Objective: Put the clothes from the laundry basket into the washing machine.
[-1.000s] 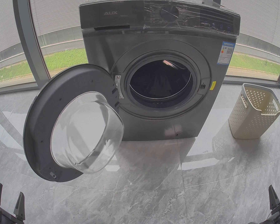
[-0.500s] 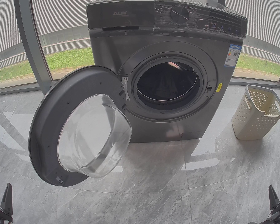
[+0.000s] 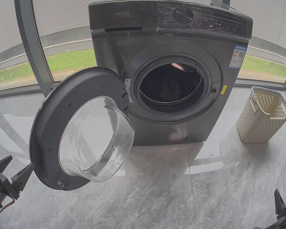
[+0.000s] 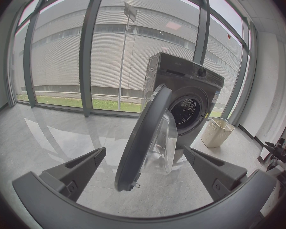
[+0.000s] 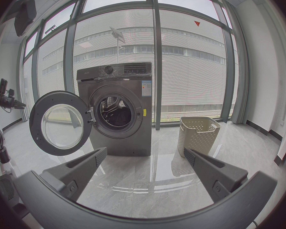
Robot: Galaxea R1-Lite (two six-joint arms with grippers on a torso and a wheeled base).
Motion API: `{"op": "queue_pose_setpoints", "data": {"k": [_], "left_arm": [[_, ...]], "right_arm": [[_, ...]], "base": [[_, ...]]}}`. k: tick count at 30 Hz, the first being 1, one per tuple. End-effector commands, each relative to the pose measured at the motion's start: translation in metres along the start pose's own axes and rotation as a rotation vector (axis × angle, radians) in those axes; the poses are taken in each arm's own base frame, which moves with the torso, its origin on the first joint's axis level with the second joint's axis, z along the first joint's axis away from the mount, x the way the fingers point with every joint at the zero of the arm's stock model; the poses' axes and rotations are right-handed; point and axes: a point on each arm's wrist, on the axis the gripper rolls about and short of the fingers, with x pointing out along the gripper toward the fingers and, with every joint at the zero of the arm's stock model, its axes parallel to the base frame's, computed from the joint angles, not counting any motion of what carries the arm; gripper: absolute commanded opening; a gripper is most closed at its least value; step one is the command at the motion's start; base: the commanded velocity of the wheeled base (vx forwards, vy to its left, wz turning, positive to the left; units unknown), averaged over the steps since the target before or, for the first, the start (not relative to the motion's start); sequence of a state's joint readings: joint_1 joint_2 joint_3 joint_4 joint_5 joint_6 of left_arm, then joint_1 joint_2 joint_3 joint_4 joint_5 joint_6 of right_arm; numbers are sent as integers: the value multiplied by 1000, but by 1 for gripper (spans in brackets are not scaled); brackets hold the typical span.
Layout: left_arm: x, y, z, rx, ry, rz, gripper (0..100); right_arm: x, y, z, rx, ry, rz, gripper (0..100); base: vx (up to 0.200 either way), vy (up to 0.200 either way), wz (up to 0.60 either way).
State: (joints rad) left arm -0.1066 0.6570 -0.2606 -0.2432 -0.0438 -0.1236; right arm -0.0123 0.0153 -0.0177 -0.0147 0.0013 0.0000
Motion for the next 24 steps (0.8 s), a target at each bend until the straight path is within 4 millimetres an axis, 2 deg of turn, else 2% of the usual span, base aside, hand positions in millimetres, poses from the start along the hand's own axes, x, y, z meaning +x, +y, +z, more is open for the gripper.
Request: {"op": "queue_pose_setpoints", "data": {"k": [1, 4, 9, 10, 16, 18, 24], "left_arm": [[70, -3, 19, -7, 135, -51, 100], [86, -4, 21, -4, 131, -60, 100], [94, -13, 22, 5, 114, -137, 100], [93, -26, 23, 11, 108, -225, 100], [78, -65, 27, 26, 95, -478, 100], [72, -70, 28, 10, 94, -527, 100], [64, -66, 24, -5, 91, -534, 100]], "right_arm": [[1, 0, -5, 0, 8, 0, 100], [0, 0, -5, 0, 6, 0, 100], [0, 0, -5, 0, 6, 2, 100], [0, 0, -5, -2, 6, 0, 100], [0, 0, -5, -2, 6, 0, 100], [1, 0, -5, -2, 8, 2, 100], [0, 0, -5, -2, 6, 0, 100]], "base": [[0, 0, 0], [0, 0, 0], [0, 0, 0], [0, 0, 0], [0, 0, 0], [0, 0, 0], [0, 0, 0]]}}
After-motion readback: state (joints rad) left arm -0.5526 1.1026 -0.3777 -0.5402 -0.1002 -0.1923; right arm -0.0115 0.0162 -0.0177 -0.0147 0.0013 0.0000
